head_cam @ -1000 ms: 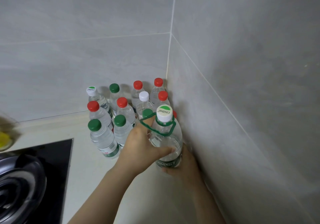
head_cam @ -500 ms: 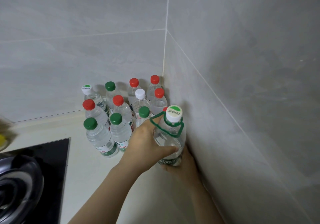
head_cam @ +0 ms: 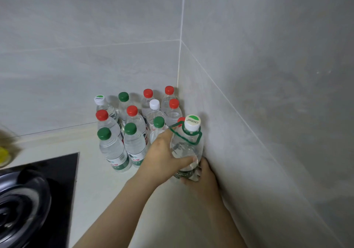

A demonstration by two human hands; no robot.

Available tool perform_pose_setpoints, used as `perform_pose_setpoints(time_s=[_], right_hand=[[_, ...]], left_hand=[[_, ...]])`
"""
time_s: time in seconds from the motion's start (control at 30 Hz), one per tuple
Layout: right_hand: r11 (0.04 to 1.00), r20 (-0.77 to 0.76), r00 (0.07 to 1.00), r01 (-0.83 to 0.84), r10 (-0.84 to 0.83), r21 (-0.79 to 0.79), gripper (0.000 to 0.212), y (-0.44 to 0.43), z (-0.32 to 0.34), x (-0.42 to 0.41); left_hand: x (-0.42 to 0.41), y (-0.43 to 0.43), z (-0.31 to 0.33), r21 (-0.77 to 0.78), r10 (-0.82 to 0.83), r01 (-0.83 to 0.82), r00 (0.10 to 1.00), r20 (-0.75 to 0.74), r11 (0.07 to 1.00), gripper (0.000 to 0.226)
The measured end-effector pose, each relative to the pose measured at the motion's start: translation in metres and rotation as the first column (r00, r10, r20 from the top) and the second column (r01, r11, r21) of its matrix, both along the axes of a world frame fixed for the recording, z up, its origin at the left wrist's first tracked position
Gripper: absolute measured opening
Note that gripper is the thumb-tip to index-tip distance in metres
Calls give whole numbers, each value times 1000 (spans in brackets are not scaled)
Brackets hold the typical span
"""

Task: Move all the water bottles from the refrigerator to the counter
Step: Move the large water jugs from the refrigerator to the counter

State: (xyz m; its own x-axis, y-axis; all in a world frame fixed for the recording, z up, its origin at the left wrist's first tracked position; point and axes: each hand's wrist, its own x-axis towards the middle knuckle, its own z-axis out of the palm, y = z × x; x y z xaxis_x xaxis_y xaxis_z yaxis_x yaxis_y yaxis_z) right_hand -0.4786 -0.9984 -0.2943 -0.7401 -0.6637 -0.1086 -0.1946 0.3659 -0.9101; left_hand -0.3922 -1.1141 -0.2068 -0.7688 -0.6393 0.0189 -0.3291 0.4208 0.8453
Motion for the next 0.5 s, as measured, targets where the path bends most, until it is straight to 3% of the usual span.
perform_pose_setpoints(time_s=[0.1, 0.23, 0.5], right_hand=[[999, 4, 999, 46, -46, 9, 53, 10, 4, 1], [997, -63, 997, 37, -32, 70, 54, 28, 19, 10], [989, -420, 906, 101, -48, 105, 49, 47, 82, 31]], left_hand=[[13, 2, 5, -15, 18, -18, 1000, -14, 1000, 62], [37, 7, 11, -12, 38, -38, 999, -22, 999, 70], [104, 6, 26, -70, 32, -37, 996, -80, 997, 60]])
